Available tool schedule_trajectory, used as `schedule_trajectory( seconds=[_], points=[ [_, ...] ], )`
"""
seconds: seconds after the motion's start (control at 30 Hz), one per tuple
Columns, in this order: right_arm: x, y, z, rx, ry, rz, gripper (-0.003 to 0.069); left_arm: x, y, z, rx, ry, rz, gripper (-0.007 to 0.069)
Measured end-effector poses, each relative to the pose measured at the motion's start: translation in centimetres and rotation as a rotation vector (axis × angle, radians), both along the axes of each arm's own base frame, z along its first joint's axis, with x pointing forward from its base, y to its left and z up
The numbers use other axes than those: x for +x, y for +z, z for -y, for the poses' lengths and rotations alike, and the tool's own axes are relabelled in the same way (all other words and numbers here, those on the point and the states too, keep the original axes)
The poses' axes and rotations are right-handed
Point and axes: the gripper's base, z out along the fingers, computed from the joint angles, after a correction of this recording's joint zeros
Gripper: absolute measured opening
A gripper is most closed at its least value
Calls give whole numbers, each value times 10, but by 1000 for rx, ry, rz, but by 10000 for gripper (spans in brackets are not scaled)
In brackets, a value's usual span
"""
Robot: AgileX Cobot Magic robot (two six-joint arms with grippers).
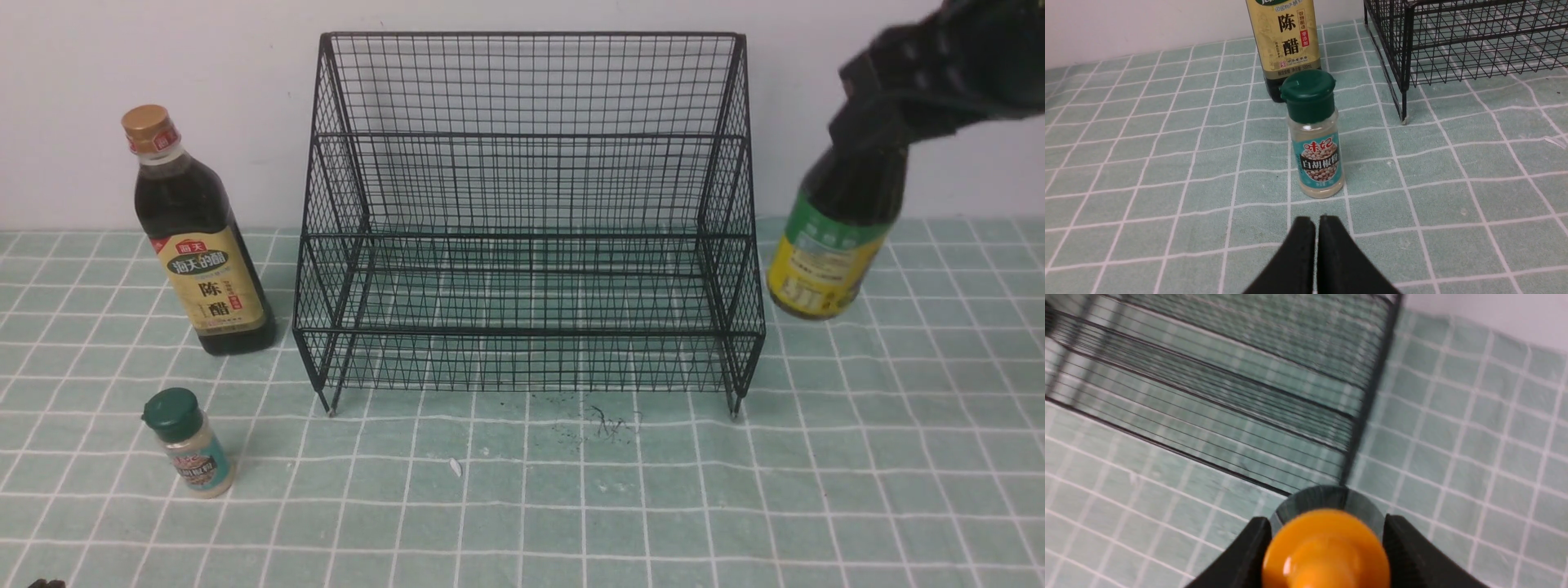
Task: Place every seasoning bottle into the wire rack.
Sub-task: Use the right arm to put the condiment bottle back on the shelf
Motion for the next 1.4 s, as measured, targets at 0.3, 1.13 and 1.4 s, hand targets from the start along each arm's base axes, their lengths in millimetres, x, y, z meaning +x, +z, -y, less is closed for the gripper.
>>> schedule_trajectory(
  seconds=[0.3,1.13,1.4],
  points=[
    [34,-19,-33,-13,56,-53,319,0,0,0,0,0,0,-6],
    [100,-76,-64,-33,36,-96,316,0,0,0,0,0,0,-6],
    [98,-57,-64,-25,39,-94,316,0,0,0,0,0,0,-6]
  ],
)
